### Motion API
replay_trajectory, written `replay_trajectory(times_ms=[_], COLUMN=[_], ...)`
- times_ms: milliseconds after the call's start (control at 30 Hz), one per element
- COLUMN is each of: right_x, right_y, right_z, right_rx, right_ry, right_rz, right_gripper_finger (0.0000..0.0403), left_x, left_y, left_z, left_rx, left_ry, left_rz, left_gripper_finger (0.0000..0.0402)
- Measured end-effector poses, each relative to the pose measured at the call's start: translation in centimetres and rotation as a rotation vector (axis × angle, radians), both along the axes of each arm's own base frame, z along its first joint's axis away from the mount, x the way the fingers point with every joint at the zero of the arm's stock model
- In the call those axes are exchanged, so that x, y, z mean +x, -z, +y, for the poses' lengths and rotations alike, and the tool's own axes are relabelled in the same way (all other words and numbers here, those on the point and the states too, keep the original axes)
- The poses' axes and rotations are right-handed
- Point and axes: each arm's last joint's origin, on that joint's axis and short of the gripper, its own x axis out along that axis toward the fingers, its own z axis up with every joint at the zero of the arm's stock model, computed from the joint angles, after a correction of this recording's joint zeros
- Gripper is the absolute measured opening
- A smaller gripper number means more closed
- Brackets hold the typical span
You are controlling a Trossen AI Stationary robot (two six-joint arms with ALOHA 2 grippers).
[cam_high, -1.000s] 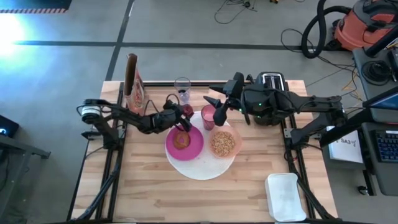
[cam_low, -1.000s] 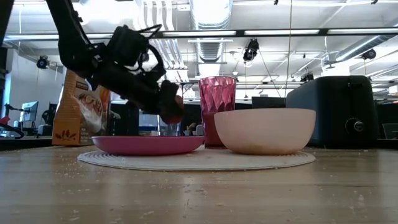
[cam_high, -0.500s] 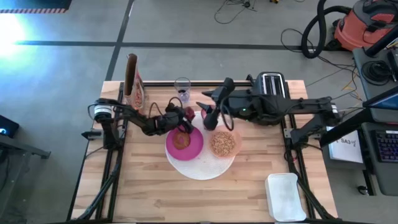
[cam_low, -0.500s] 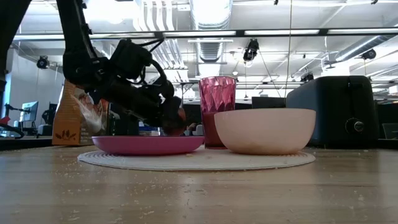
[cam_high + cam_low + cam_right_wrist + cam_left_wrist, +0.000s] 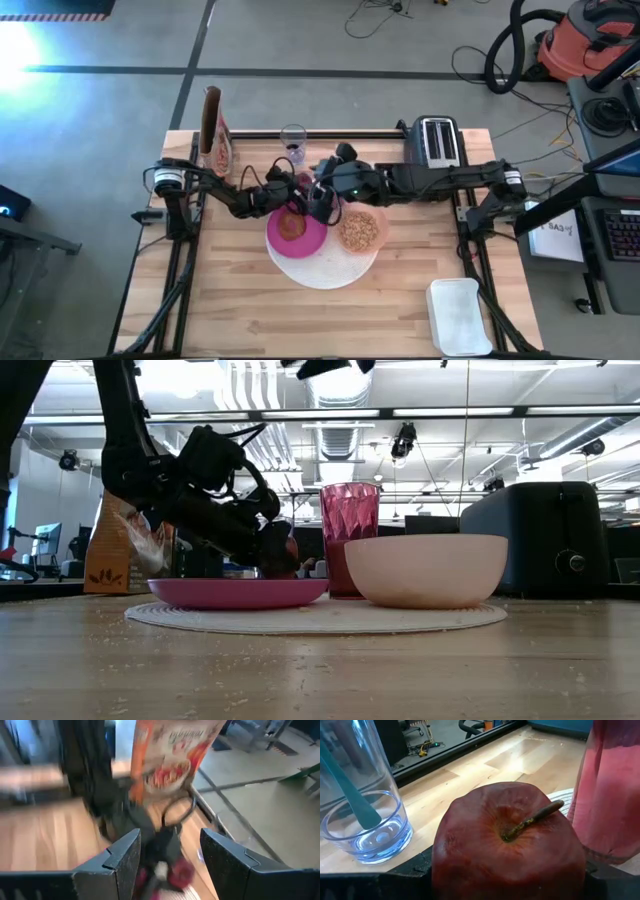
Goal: Arrange a breakfast setting
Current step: Put the apple to the top of the pink plate
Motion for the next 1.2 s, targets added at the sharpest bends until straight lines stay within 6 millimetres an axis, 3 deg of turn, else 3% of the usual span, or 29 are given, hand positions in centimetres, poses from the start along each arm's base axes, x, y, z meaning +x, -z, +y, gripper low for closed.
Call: replay_trajectory(times_ms=[200, 367, 633, 767, 1000, 1200], right_x=[-0.6, -1.8, -6.7, -9.0, -12.0, -14.6], right_y=[1.4, 0.1, -1.5, -1.9, -0.9, 1.0], right_z=[0.1, -0.6, -3.5, -3.8, -3.9, -3.9], right_rx=[-0.023, -0.004, 0.086, 0.088, 0.011, -0.002], right_ry=[-0.084, -0.061, 0.274, 0.374, 0.463, 0.474], right_rz=[0.184, 0.157, 0.200, 0.236, 0.265, 0.262], right_gripper_finger=[0.0196, 0.0196, 0.0196, 0.0196, 0.0196, 0.0196], left_x=[0.0, 0.0, 0.0, -0.1, -0.1, -0.1], left_y=[0.0, 0.0, 0.0, 0.0, 0.0, 0.0], left_z=[0.0, 0.0, 0.0, 0.1, 0.2, 0.2], left_rx=[0.005, 0.019, 0.015, 0.023, 0.025, 0.026], left_ry=[0.001, 0.008, 0.004, -0.018, -0.039, -0.040], left_rz=[0.004, 0.017, 0.013, 0.015, 0.011, 0.011], left_gripper_finger=[0.0230, 0.0231, 0.0231, 0.0231, 0.0231, 0.0231])
